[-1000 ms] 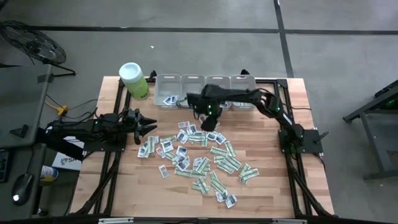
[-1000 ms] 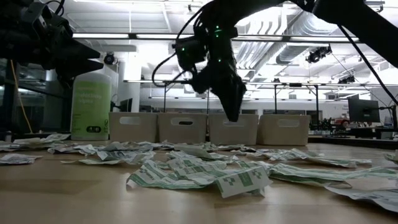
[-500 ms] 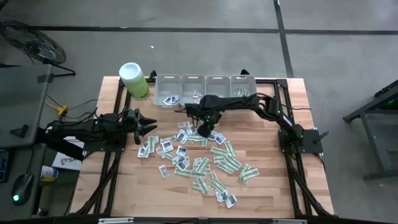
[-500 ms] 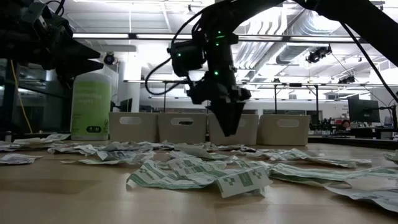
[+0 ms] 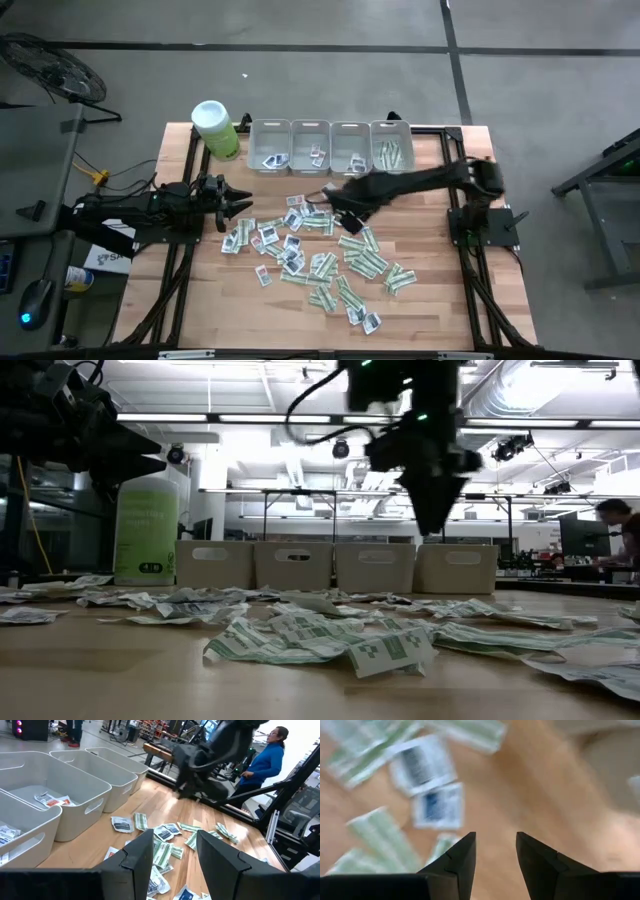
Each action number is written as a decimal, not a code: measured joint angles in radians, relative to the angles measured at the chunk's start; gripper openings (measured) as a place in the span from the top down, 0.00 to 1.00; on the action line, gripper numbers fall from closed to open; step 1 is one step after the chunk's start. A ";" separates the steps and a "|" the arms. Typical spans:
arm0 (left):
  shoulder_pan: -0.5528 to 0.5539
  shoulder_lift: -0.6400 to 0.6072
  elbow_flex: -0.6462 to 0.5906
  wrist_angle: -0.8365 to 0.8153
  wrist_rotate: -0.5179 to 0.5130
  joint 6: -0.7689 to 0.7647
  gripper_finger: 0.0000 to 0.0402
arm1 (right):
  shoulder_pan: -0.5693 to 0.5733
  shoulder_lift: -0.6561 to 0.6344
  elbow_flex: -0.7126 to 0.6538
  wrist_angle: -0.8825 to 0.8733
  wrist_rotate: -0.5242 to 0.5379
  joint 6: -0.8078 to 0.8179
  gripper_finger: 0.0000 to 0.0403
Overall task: Pick & Place First Aid Supplies
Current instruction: Put the bandage into the right gray bin
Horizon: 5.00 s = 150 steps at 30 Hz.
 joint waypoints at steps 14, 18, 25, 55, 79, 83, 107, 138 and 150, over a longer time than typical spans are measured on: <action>0.000 0.000 0.000 0.000 0.000 0.000 0.63 | 0.060 -0.187 -0.395 0.397 -0.138 -0.472 0.67; 0.000 0.000 0.000 0.000 0.000 0.000 0.63 | 0.058 -0.187 -0.449 0.477 -0.141 -0.648 0.67; 0.000 0.000 0.000 0.000 0.000 0.000 0.63 | 0.032 -0.187 -0.505 0.561 -0.185 -0.741 0.67; 0.000 0.000 0.000 0.000 0.000 0.000 0.63 | -0.003 -0.076 -0.501 0.626 -0.288 -0.669 0.78; 0.000 0.000 0.000 0.000 0.000 0.000 0.63 | -0.085 -0.486 -0.506 0.366 -0.072 -0.387 1.00; 0.000 0.000 0.000 0.000 0.000 0.000 0.63 | -0.167 -0.571 -0.507 0.360 -0.003 -0.406 1.00; 0.000 0.000 0.000 0.000 0.000 0.000 0.63 | -0.737 -0.503 -0.504 0.653 -0.108 -0.826 1.00; 0.000 0.000 0.000 0.000 0.000 0.000 0.63 | -0.794 -0.366 -0.504 0.698 -0.167 -0.795 0.72; 0.000 0.000 0.000 0.000 0.000 0.000 0.63 | -0.746 -0.531 -0.387 0.288 -0.252 -0.621 0.65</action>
